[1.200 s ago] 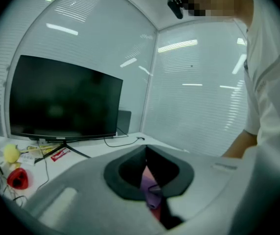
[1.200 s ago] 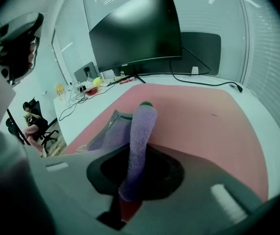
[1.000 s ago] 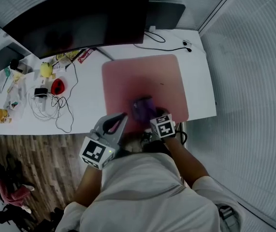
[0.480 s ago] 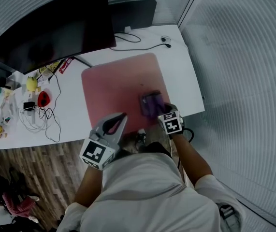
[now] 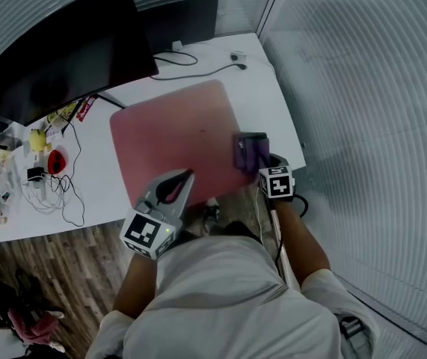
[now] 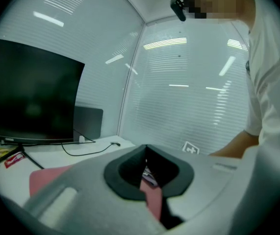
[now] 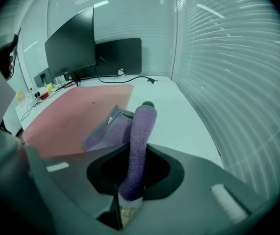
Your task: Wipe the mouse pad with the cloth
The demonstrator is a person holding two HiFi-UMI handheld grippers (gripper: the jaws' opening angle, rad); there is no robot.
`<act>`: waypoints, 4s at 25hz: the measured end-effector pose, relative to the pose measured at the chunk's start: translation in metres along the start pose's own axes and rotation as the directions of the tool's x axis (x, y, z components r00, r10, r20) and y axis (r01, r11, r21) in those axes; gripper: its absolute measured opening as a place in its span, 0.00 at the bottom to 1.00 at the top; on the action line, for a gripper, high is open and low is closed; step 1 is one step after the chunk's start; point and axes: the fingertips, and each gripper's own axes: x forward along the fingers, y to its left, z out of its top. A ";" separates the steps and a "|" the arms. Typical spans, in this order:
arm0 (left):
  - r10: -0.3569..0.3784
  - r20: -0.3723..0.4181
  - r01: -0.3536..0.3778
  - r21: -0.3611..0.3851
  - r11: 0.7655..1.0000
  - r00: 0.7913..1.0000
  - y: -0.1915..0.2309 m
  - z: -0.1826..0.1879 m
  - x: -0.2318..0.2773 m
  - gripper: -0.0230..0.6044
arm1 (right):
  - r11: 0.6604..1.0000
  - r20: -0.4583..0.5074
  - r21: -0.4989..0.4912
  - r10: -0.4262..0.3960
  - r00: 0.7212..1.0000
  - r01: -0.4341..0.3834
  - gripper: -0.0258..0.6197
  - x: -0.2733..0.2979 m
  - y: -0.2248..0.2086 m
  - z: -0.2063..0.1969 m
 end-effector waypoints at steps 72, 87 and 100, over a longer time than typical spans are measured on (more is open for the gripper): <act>0.204 -0.089 -0.208 -0.046 0.977 0.975 -0.061 -0.031 -0.052 0.04 | 0.970 0.055 0.088 0.223 0.973 -0.228 0.12 -0.040 0.022 -0.046; 0.255 0.029 -0.255 0.009 0.967 0.967 -0.054 0.008 -0.127 0.04 | 0.944 0.429 0.035 0.282 0.858 -0.328 0.11 -0.144 0.075 0.086; 0.358 0.196 -0.375 0.055 0.926 0.913 -0.005 0.044 -0.267 0.04 | 0.903 0.556 -0.260 0.430 0.711 -0.342 0.11 -0.269 0.262 0.153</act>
